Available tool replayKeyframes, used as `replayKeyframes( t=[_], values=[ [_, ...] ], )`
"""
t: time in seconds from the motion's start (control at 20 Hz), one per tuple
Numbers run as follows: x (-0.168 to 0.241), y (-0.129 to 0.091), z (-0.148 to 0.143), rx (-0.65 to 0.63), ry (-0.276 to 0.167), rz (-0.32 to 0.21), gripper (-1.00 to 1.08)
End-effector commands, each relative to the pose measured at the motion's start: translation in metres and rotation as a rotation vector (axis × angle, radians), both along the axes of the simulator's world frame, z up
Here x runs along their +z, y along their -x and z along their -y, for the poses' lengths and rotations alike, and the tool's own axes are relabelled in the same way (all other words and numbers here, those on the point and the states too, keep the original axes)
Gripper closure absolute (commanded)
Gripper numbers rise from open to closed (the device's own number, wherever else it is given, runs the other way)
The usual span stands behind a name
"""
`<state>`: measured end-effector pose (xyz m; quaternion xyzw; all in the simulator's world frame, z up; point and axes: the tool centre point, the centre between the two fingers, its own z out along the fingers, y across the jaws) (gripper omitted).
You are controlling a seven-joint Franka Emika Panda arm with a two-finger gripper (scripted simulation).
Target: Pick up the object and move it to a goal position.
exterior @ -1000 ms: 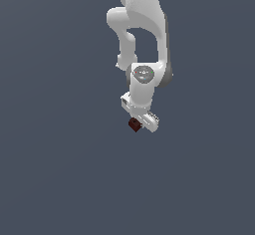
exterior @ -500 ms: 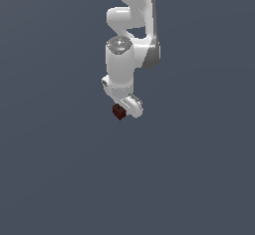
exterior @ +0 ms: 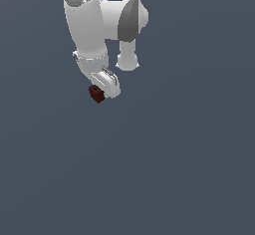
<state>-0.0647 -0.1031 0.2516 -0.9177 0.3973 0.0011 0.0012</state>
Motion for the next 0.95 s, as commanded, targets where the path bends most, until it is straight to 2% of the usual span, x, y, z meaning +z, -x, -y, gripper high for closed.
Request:
replayKeyframes(
  t=[0.0,0.4,0.9],
  values=[
    [0.024,0.003,0.019,0.000,0.001,0.001,1.08],
    [0.079,0.008,0.065,0.001,0.002,0.001,1.08],
    [0.101,0.007,0.084,0.002,0.003,0.001,1.08]
  ],
)
